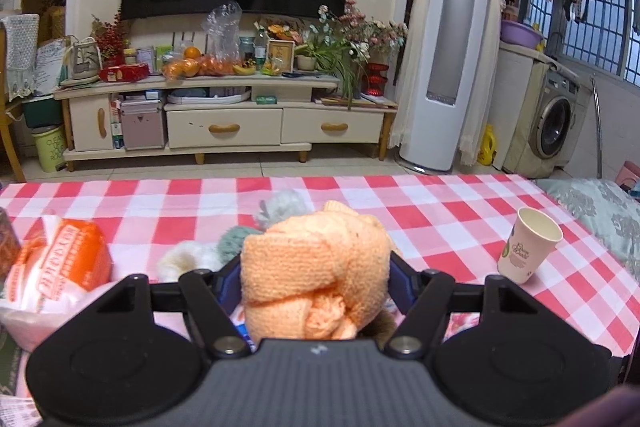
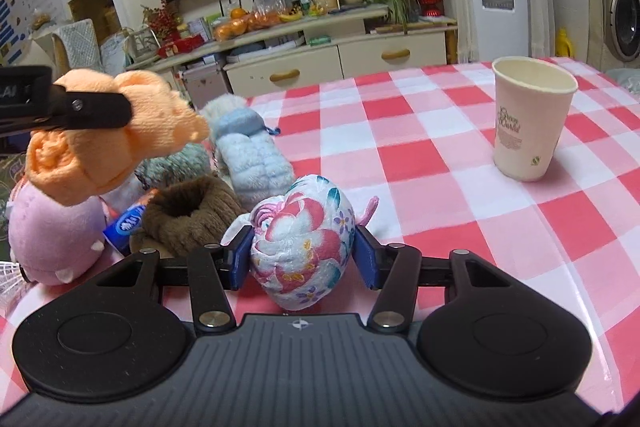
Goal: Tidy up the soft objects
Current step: 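Grasp the orange towel plush with the left tool while the right tool grasps the floral egg plush, then carry both plushes to the cardboard box and open both tools to release them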
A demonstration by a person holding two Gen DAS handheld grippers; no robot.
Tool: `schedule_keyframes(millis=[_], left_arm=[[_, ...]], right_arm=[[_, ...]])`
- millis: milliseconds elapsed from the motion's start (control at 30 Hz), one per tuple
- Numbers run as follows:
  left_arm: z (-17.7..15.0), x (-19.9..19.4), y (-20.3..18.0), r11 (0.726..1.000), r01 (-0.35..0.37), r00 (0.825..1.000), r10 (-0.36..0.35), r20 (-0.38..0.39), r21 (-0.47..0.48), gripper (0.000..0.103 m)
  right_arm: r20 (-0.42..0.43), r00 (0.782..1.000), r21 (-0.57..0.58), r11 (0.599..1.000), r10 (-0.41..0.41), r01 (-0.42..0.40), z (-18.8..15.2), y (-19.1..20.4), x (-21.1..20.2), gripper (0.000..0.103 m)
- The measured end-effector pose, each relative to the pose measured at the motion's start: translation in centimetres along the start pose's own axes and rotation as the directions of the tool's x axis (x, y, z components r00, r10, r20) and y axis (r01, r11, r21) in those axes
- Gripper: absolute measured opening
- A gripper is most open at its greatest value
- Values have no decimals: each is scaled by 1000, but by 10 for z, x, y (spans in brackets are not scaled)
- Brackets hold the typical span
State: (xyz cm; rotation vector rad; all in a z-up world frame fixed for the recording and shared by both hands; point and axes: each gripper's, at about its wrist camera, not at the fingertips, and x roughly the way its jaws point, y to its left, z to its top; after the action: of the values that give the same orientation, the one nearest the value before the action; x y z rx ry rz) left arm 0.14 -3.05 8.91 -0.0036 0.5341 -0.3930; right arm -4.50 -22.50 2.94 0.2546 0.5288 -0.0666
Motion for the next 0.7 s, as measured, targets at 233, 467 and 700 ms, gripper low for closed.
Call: schedule_keyframes(millis=[233,467,700], left_arm=[[0,-21,19,999,-33,999,34,35,-19,69],[-2,-40,37,998,-52,997,54,62,-40,69],[-6,-56,51,997,-60,994,64,93,-40,69]], right_arm=[[42,999,-22,1000,3,-2,2,10,-5,65],[64,998,-39,999,-16,19,0,23,-6,65],[114,993,-79,996,-28,37,-1,42,-15,65]])
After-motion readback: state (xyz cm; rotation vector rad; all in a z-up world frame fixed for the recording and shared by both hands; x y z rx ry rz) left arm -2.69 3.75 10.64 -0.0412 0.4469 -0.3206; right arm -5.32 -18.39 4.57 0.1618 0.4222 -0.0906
